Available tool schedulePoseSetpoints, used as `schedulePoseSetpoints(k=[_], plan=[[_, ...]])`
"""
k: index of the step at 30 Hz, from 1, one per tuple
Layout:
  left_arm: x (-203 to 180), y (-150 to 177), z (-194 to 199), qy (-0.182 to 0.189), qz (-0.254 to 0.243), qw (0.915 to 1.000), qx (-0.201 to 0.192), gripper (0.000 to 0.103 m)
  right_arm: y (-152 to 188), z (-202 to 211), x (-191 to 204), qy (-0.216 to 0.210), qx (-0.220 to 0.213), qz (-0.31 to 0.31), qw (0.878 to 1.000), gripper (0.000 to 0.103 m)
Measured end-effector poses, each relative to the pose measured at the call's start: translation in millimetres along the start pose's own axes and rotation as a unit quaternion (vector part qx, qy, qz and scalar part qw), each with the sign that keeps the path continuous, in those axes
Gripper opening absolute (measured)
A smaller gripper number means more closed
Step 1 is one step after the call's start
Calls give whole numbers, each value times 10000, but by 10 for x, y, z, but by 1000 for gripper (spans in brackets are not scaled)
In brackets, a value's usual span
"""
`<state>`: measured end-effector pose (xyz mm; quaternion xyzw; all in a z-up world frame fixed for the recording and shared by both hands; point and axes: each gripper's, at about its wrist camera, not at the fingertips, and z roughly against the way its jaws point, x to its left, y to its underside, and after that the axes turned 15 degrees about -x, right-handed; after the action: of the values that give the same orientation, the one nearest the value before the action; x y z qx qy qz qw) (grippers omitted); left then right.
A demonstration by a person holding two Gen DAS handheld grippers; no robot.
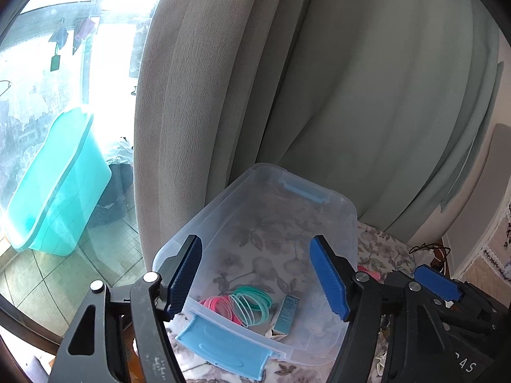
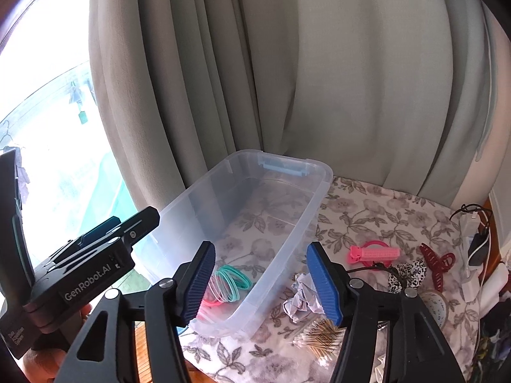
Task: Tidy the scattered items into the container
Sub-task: 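Move both tools back toward the remaining items on the bed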
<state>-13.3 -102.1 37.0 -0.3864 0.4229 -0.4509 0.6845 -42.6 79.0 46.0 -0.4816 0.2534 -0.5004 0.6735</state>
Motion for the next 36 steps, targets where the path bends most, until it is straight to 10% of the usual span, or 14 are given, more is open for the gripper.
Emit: schedulePoseSetpoints(k=[22,36], plan=[[-1417,302,519,1467,-921,9844,-302,72,298,1183,-1380,1378,-641,-1001,9833,65],[-1636,1270,0,1550,-1205,9743,1107,72,1176,1077,-1944,1575,318,-1567,9745,66]])
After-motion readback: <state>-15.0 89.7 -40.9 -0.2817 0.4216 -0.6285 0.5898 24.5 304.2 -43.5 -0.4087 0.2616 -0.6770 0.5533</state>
